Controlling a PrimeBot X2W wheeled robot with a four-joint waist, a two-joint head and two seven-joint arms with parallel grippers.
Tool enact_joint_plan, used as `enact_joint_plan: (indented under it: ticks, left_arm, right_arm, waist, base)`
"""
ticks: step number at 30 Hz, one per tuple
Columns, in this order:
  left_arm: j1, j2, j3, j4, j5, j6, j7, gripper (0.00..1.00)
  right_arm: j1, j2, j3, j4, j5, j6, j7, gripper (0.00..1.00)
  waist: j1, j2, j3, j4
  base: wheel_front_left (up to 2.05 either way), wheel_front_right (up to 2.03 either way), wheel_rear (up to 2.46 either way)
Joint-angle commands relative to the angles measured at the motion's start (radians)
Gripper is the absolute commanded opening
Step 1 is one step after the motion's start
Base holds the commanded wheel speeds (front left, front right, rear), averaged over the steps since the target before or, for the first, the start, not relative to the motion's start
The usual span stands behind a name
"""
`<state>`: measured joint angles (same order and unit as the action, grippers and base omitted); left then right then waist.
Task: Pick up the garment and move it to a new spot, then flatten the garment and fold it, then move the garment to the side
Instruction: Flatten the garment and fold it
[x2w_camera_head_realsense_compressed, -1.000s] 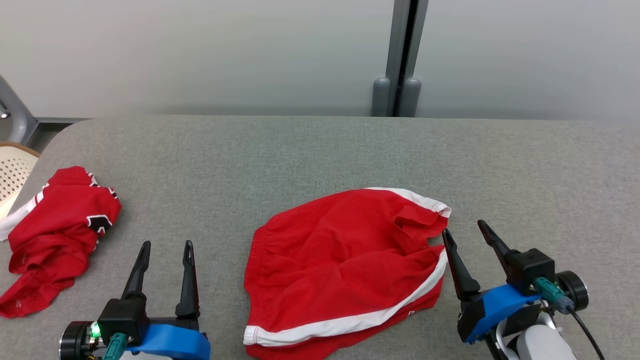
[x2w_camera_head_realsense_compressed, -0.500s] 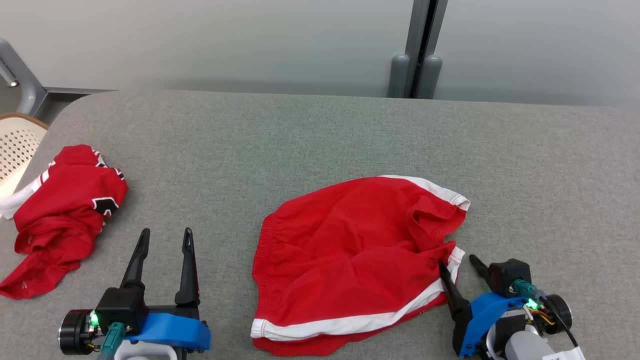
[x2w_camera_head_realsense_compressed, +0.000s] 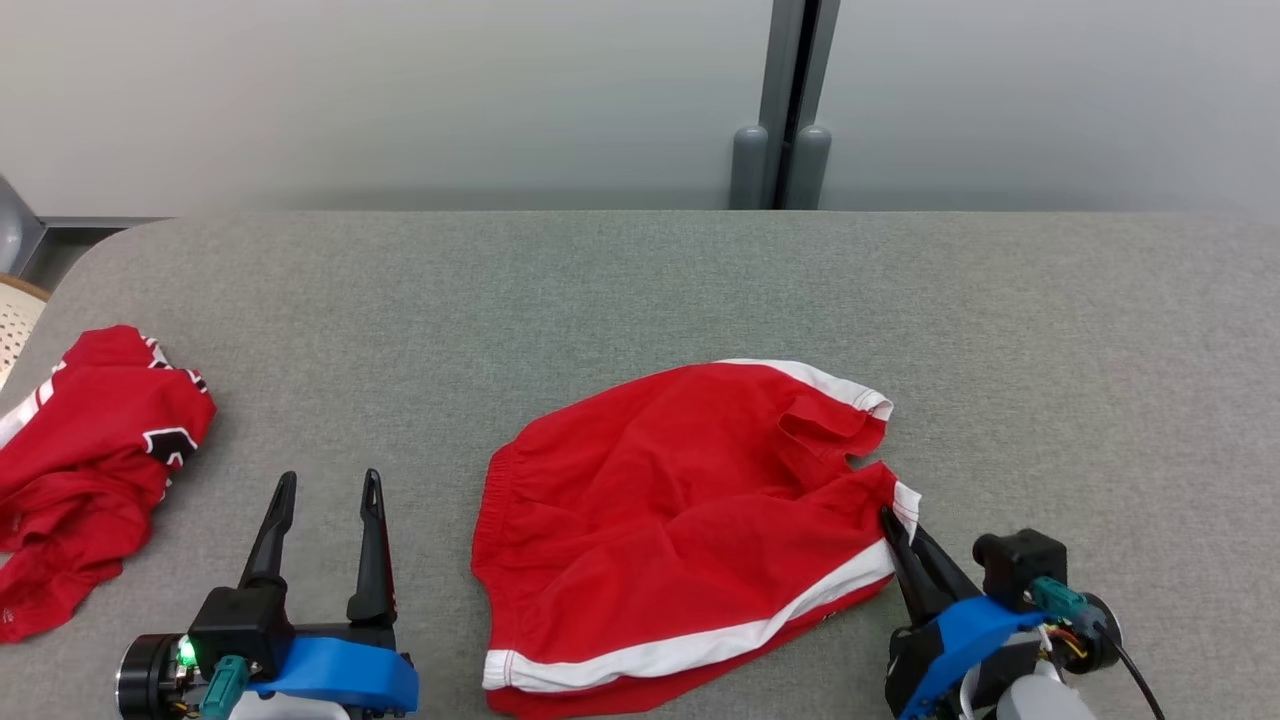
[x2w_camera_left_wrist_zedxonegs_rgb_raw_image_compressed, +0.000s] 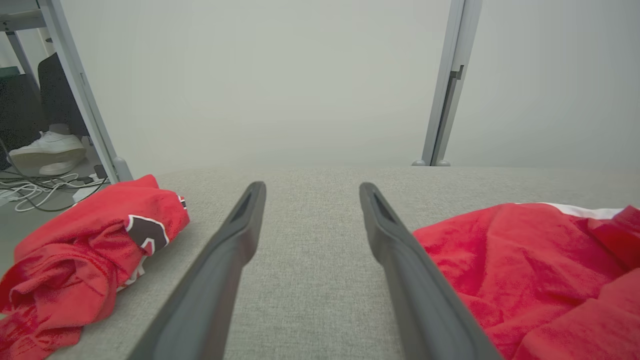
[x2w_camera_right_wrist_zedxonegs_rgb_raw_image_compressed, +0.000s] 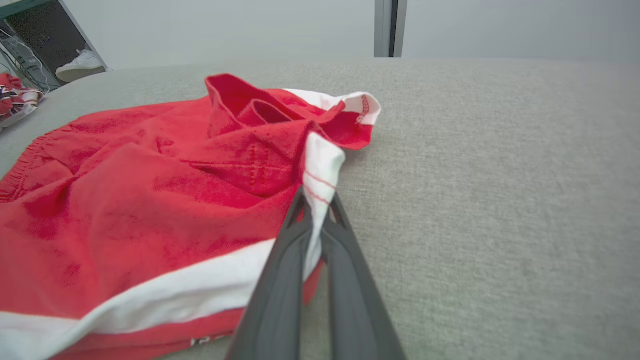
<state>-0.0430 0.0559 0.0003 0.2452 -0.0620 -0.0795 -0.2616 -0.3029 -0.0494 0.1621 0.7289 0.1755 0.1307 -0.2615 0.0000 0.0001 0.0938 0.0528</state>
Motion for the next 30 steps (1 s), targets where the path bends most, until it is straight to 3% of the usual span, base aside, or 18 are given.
enact_joint_plan:
  ticks: [1,7,14,15,16,17,30]
  left_arm:
    - [0.004,-0.001,-0.001,0.000,-0.006,0.002,-0.005,1.00]
    - [0.006,-0.002,-0.010,0.004,-0.011,0.004,-0.005,1.00]
    - [0.016,-0.003,-0.017,0.006,-0.016,0.008,-0.005,1.00]
    - [0.017,-0.003,-0.017,0.005,-0.017,0.008,-0.005,1.00]
    - [0.019,-0.004,-0.018,0.006,-0.017,0.009,-0.005,1.00]
    - [0.020,-0.004,-0.018,0.005,-0.015,0.009,-0.005,1.00]
    - [0.025,-0.003,-0.011,0.007,-0.003,0.004,-0.005,1.00]
  right_arm:
    - [0.058,-0.002,-0.004,-0.067,0.010,0.000,-0.004,0.00]
    - [0.236,-0.002,-0.043,-0.290,0.048,0.000,-0.004,0.00]
    - [0.379,-0.001,-0.042,-0.409,0.086,0.000,-0.005,0.00]
    - [0.391,-0.002,-0.043,-0.418,0.090,0.000,-0.004,0.04]
    - [0.401,-0.001,-0.043,-0.425,0.090,0.000,-0.004,0.56]
    - [0.410,-0.002,-0.048,-0.432,0.093,0.000,-0.004,1.00]
    - [0.336,-0.001,-0.100,-0.639,0.007,0.000,-0.004,1.00]
  waist:
    - [0.0000,-0.0001,-0.009,-0.016]
    - [0.0000,-0.0001,-0.017,-0.039]
    - [0.0000,-0.0001,-0.025,-0.054]
    - [0.0000,-0.0001,-0.027,-0.056]
    - [0.0000,-0.0001,-0.029,-0.058]
    - [0.0000,-0.0001,-0.031,-0.059]
    - [0.0000,-0.0001,-0.051,-0.054]
  base:
    - [0.00,0.00,0.00]
    - [0.00,0.00,0.00]
    - [0.00,0.00,0.00]
    - [0.00,0.00,0.00]
    - [0.00,0.00,0.00]
    - [0.00,0.00,0.00]
    - [0.00,0.00,0.00]
